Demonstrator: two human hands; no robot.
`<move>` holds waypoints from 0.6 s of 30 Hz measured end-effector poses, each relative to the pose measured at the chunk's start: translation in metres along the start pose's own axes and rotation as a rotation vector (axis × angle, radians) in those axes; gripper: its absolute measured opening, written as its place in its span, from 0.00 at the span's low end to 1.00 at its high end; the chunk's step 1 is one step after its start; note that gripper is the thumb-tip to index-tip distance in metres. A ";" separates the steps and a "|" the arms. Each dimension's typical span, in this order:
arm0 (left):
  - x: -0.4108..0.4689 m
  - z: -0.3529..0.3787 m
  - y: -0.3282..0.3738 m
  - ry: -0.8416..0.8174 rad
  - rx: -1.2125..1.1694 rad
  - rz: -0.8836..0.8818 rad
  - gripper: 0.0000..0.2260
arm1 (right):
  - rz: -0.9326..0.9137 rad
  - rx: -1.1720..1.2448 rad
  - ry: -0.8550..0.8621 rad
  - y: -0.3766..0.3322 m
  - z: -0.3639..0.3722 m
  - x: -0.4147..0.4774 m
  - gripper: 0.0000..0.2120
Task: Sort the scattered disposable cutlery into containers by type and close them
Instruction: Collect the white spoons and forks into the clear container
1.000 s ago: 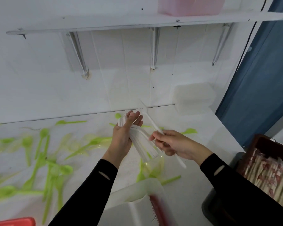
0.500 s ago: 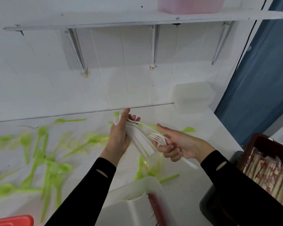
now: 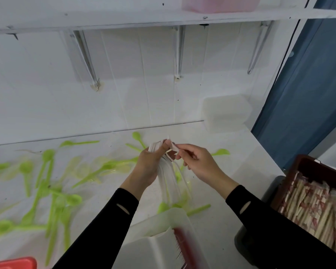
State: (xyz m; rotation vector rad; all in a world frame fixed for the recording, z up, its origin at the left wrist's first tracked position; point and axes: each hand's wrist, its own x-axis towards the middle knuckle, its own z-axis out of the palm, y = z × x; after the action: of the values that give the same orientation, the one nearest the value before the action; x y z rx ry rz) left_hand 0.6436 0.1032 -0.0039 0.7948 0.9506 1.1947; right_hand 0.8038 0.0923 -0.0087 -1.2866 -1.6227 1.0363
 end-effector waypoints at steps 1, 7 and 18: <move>-0.002 0.001 0.002 -0.021 -0.029 -0.007 0.12 | -0.035 -0.033 0.021 0.001 0.002 0.000 0.12; 0.000 0.003 0.002 -0.025 -0.175 -0.077 0.13 | -0.016 -0.002 -0.002 -0.009 0.006 -0.005 0.11; 0.003 -0.003 -0.002 0.038 0.012 0.039 0.10 | 0.115 0.089 -0.206 -0.010 -0.001 -0.006 0.16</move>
State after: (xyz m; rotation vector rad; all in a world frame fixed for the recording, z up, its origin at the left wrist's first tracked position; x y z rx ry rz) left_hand 0.6423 0.1062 -0.0076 0.8064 0.9777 1.2426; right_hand 0.8019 0.0853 0.0007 -1.2593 -1.6482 1.3335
